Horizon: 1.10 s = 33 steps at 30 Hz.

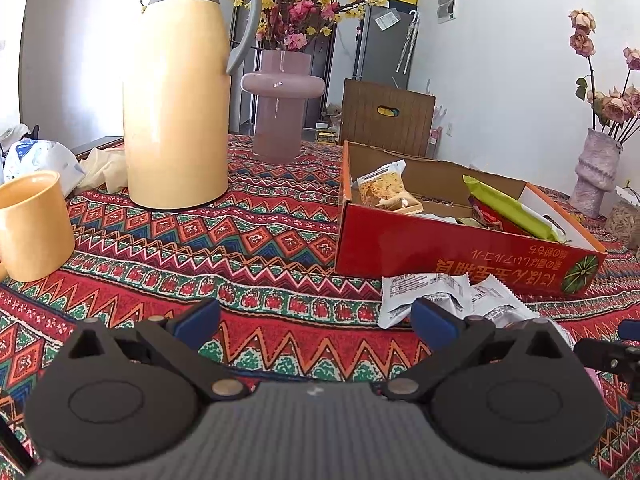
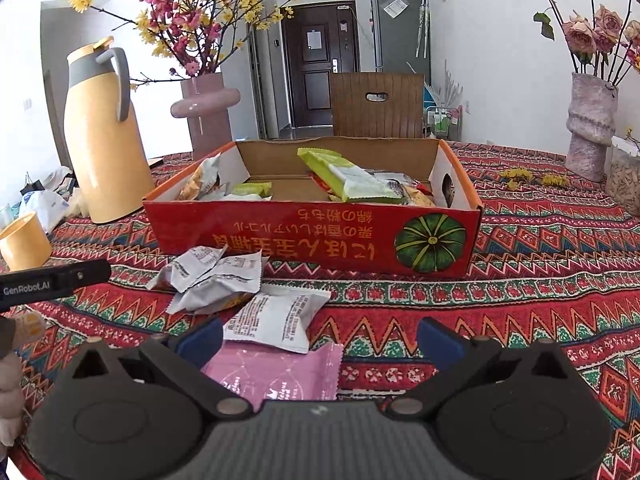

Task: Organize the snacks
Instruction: 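Withdraw both tools from the box toward the white packets on the table, then grasp a white packet with the right gripper while the left gripper grasps another white packet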

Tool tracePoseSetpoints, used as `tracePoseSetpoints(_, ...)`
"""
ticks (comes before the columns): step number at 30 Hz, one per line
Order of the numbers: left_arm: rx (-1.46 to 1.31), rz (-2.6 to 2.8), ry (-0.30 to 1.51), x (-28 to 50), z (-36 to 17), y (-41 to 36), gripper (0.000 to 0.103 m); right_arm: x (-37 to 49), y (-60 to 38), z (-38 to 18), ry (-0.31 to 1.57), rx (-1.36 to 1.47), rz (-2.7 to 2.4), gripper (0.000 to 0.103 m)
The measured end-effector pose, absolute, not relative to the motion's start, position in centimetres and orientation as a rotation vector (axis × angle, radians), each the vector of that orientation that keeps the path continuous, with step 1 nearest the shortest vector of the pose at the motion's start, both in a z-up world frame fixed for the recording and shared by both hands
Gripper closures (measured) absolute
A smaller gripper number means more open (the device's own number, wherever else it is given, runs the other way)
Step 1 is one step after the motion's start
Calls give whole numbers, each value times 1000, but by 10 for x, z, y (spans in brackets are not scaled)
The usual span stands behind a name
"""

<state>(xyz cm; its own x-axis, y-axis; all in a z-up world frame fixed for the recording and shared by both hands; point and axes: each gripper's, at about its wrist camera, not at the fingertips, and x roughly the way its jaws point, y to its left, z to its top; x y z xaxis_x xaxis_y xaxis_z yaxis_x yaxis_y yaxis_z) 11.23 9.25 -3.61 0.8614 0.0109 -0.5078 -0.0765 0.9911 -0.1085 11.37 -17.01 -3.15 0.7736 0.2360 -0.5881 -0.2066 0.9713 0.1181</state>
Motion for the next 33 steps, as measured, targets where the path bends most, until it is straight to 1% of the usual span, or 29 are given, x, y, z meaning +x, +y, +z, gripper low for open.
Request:
tracePoseSetpoints(2, -132, 50, 534, 113, -36, 93, 0, 120, -165, -33, 658, 43, 237, 0)
tracePoseSetpoints(4, -138, 53, 536, 113, -37, 94, 0, 128, -160, -34, 681, 45, 232, 2)
tracePoseSetpoints(6, -142, 53, 539, 114, -37, 95, 0, 135, -157, -34, 704, 61, 248, 14)
tracePoseSetpoints(9, -150, 52, 545, 115, -38, 96, 0, 147, -151, -36, 729, 50, 251, 22)
tracePoseSetpoints(13, -168, 49, 553, 116, -39, 99, 0, 160, -142, -38, 768, 31, 274, 29)
tracePoseSetpoints(15, -173, 47, 555, 117, -39, 100, 0, 166, -138, -41, 791, 24, 282, 39)
tracePoseSetpoints(16, -174, 45, 555, 117, -40, 100, 0, 168, -137, -43, 805, 21, 281, 42)
tracePoseSetpoints(17, -174, 44, 556, 117, -40, 99, 0, 170, -136, -44, 818, 18, 278, 48)
tracePoseSetpoints(18, -174, 42, 556, 117, -40, 99, 0, 170, -135, -46, 823, 17, 277, 51)
tracePoseSetpoints(20, -176, 38, 557, 117, -40, 99, 0, 170, -135, -46, 819, 11, 279, 52)
tracePoseSetpoints(21, -178, 37, 557, 117, -40, 100, 0, 169, -134, -46, 815, 3, 278, 55)
tracePoseSetpoints(25, -190, 37, 566, 119, -41, 101, 0, 165, -139, -42, 788, 16, 275, 63)
tracePoseSetpoints(33, -180, 47, 574, 120, -42, 99, 0, 139, -162, -32, 693, 77, 249, 64)
